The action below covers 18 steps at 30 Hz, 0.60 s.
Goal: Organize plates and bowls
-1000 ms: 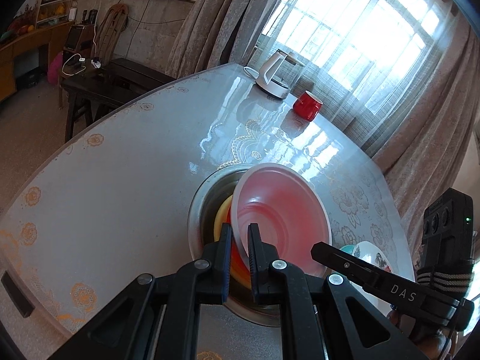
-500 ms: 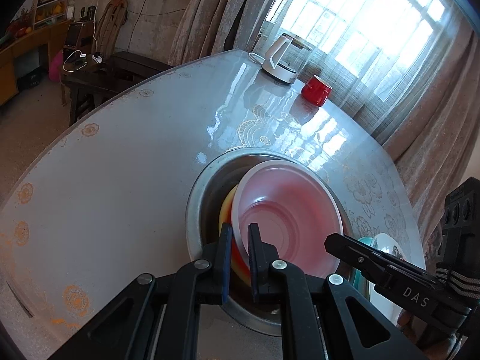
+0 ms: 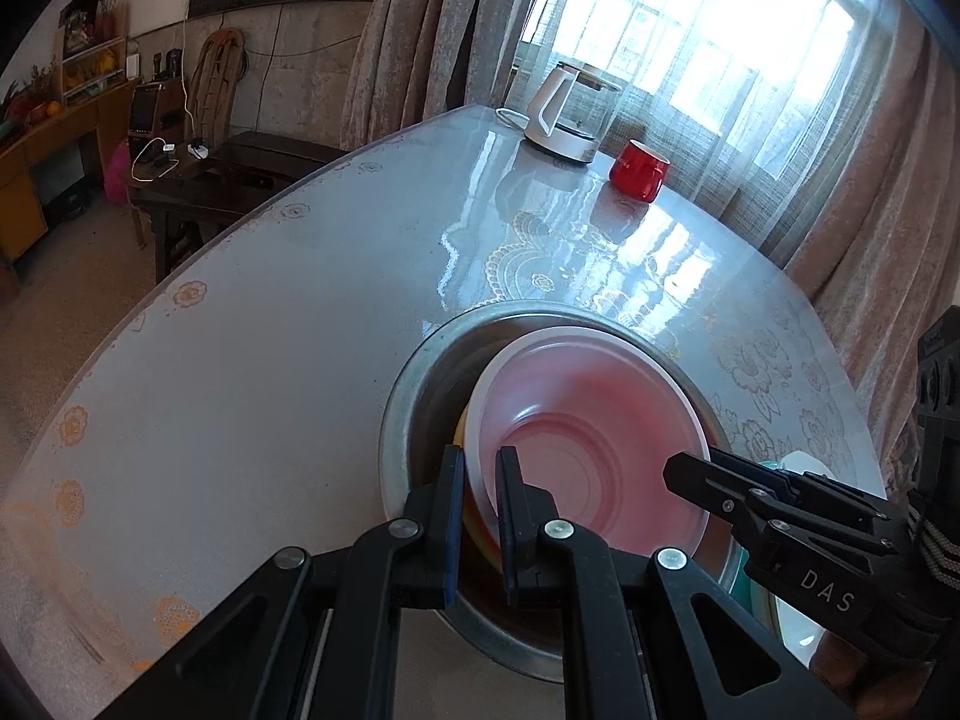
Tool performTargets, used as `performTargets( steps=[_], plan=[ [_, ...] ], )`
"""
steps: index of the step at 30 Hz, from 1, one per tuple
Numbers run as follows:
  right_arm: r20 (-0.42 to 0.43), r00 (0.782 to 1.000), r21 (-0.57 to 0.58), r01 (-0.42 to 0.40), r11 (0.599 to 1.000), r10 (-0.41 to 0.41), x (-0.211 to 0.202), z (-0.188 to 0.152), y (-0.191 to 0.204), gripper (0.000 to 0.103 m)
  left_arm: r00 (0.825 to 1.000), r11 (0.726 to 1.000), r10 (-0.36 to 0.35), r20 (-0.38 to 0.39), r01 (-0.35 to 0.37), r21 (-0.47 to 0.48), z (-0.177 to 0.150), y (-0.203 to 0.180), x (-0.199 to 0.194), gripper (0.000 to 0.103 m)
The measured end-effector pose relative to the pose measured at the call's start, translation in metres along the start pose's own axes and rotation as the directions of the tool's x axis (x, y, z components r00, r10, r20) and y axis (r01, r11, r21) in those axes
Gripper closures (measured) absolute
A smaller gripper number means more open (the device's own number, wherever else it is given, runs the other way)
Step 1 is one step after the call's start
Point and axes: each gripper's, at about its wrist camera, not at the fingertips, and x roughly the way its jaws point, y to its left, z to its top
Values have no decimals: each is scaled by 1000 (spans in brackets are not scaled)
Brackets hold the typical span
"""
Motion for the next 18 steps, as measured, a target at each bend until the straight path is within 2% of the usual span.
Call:
performTargets(
  steps=[4,10,18],
  plan=[
    [-9,1000,-38,26,999,-27,3,2,9,83,1000,1000,0,-3,0,5,1,-1,1,92],
    [30,989,-164,145,976,-142,5,-2,29,89,1000,1000,3,3,-4,16,-2,-3,-1,92],
    [44,985,-176,172,969,-167,5,-1,31,90,1000,1000,6,6,-6,23,-3,-5,-2,91]
  ],
)
